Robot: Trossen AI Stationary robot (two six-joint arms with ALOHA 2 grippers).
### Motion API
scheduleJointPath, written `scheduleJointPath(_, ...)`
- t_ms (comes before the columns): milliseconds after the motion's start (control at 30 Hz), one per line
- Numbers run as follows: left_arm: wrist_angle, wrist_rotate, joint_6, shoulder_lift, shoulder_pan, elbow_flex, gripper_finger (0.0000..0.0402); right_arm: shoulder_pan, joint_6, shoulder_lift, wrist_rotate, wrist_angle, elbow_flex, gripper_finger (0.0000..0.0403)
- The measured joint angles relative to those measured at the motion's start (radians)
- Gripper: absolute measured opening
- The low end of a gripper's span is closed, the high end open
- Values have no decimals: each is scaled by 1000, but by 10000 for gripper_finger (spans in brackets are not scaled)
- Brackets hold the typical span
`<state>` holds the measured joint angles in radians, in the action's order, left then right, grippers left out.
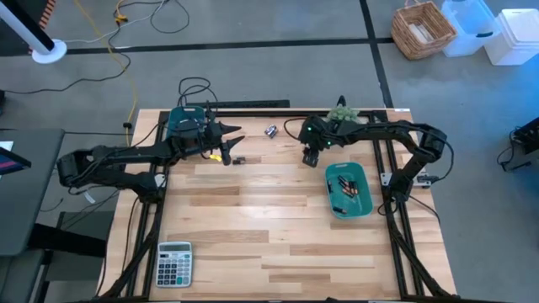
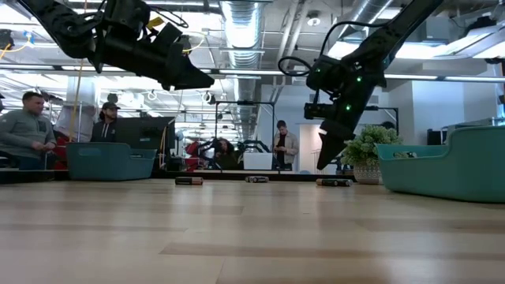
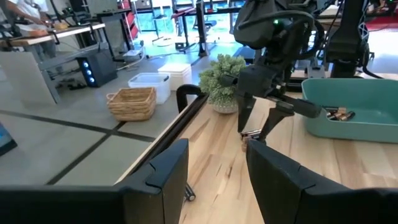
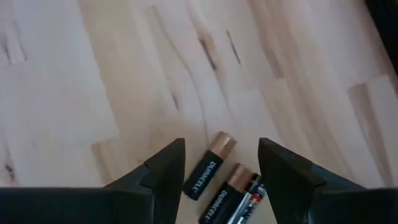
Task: Sort batteries
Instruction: Put the brown-block battery into the green bin
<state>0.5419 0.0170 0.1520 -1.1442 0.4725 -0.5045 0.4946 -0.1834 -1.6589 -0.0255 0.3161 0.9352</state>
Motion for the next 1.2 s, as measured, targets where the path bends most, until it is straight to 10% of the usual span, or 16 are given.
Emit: scheduleJointPath(1200,-6,0,-3,0,0,0,155,-15,0,0,-61,-166,-102,217)
